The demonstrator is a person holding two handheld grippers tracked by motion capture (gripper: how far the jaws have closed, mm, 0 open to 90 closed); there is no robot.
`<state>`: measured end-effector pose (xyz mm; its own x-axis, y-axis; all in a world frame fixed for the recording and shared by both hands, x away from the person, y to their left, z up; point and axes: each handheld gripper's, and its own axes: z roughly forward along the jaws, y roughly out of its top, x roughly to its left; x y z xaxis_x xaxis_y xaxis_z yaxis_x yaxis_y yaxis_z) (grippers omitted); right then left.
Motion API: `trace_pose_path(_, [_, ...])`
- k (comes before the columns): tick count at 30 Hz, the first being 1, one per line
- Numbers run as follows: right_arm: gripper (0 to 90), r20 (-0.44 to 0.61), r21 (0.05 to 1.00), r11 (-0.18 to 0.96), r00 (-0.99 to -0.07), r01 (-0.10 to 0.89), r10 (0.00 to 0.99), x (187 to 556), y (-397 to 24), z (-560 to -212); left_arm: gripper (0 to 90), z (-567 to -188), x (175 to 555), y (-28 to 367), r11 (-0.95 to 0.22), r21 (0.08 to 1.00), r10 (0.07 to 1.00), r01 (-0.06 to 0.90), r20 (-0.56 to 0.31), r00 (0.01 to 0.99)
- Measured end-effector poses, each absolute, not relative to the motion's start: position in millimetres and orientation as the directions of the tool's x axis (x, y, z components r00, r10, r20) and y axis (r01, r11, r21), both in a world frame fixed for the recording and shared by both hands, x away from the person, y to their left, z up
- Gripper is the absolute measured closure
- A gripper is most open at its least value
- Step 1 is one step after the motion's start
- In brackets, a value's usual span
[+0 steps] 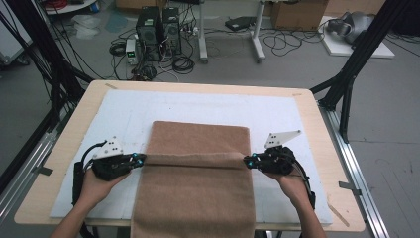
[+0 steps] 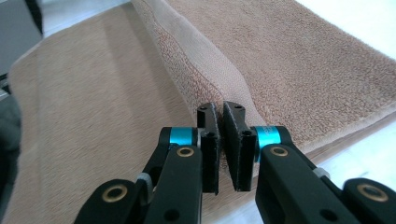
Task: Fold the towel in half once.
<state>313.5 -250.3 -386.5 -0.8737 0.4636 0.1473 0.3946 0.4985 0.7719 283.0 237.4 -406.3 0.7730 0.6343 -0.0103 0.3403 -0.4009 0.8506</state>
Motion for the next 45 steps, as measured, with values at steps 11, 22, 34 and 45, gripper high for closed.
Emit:
trace_pose_path(11, [83.4, 0.159, 0.770, 0.525, -0.906, 0.363, 0.393, 273, -253, -386, 89.4, -407, 220, 241, -0.399, 0.863, 0.583, 0.310, -0.023, 0.812])
trace_pose_path(22, [66.4, 0.184, 0.803, 0.463, -0.894, 0.376, 0.408, 292, -260, -380, 60.3, -392, 246, 236, -0.413, 0.857, 0.580, 0.308, -0.014, 0.814])
trace_pose_path(34, [51.8, 0.092, 0.769, 0.501, -0.846, 0.396, 0.525, 357, -243, -385, 52.9, -399, 331, 223, -0.357, 0.845, 0.692, 0.398, -0.046, 0.720])
trace_pose_path(45, [36.1, 0.084, 0.724, 0.489, -0.767, 0.486, 0.636, 407, -239, -413, 44.1, -427, 389, 222, -0.307, 0.799, 0.785, 0.518, -0.096, 0.612])
